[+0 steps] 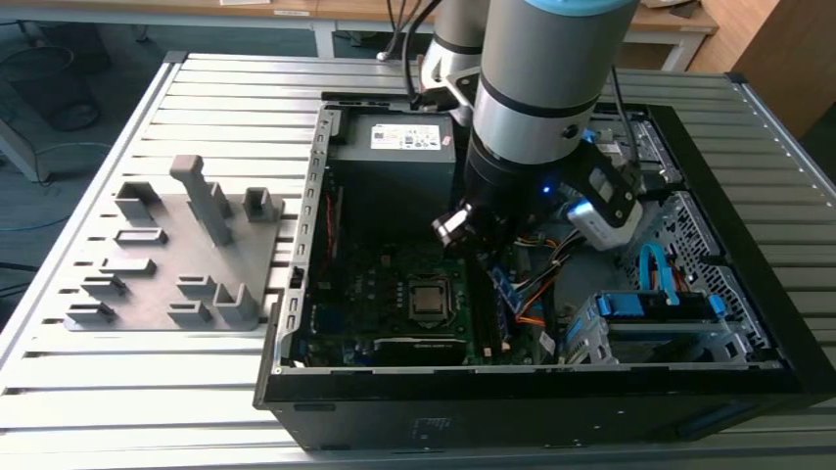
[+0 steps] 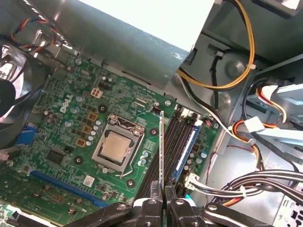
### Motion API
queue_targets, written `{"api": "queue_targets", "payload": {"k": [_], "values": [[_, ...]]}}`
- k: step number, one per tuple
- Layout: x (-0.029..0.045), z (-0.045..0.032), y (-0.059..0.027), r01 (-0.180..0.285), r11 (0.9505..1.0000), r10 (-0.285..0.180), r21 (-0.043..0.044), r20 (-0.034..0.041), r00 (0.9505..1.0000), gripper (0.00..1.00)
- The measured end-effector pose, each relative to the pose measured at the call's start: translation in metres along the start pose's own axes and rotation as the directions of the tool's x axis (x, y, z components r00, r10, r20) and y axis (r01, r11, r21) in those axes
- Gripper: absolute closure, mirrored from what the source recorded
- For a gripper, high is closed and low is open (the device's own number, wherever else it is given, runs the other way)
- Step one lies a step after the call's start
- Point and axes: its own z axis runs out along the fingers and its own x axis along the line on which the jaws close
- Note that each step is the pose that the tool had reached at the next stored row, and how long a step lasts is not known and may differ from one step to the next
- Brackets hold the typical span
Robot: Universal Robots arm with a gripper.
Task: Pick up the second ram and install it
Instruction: 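Insert the second ram into the second slot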
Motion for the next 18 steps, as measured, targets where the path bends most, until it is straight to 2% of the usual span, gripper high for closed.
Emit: {"api": "queue_targets", "payload": {"k": [18], "values": [[0.0000, 0.0004, 0.0000, -0.089, 0.9961, 0.088, 0.0067, 0.0024, 0.9961, 0.86]]}}
